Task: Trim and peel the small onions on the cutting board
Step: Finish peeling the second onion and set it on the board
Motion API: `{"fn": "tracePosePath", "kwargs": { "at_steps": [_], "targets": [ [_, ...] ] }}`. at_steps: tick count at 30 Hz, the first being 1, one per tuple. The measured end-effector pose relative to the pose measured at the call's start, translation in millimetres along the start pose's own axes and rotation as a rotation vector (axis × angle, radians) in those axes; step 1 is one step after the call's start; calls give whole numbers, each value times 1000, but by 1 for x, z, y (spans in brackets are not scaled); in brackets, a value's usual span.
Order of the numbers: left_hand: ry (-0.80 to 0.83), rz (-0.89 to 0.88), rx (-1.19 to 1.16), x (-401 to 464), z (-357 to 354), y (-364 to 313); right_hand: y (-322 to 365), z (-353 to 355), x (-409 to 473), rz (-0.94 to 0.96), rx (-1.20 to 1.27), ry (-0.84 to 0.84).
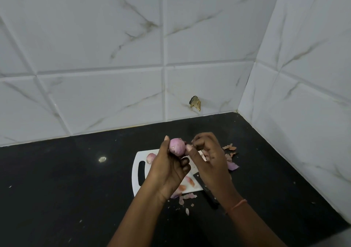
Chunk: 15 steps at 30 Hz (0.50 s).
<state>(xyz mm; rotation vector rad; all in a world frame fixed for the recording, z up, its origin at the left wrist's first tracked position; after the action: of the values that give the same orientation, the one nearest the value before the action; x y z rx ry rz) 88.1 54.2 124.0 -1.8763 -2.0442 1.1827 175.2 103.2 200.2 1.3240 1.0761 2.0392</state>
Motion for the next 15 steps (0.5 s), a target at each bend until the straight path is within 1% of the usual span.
{"fn": "tracePosePath", "kwargs": {
  "at_steps": [3, 6, 9, 12, 15],
  "targets": [
    [26, -46, 54, -7, -9, -4, -15, -19, -5, -196, 184, 86],
    [3, -68, 40, -12, -12, -3, -18, -37, -12, -290, 305, 165],
    [-49, -76, -2, -14, -10, 0, -19, -38, -13, -324, 310, 112],
    [-67, -65, -51, -14, -9, 5, -22, -34, -12, -344, 314, 23],
    [-61, -62, 3, -10, -8, 9, -31, -29, -12, -441, 348, -73]
  ]
}}
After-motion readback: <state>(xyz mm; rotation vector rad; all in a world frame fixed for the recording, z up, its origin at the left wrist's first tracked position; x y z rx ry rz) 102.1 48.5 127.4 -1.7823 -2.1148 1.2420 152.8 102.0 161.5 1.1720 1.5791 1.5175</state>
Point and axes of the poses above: each hand's wrist, its own x-axis towards the middle knuckle, its own z-axis out of the back of the hand, y = z × x, the point moved 10 cm from there along x, towards the middle knuckle, and after that the axes turned 1 degree about y, right-handed, at the moved point
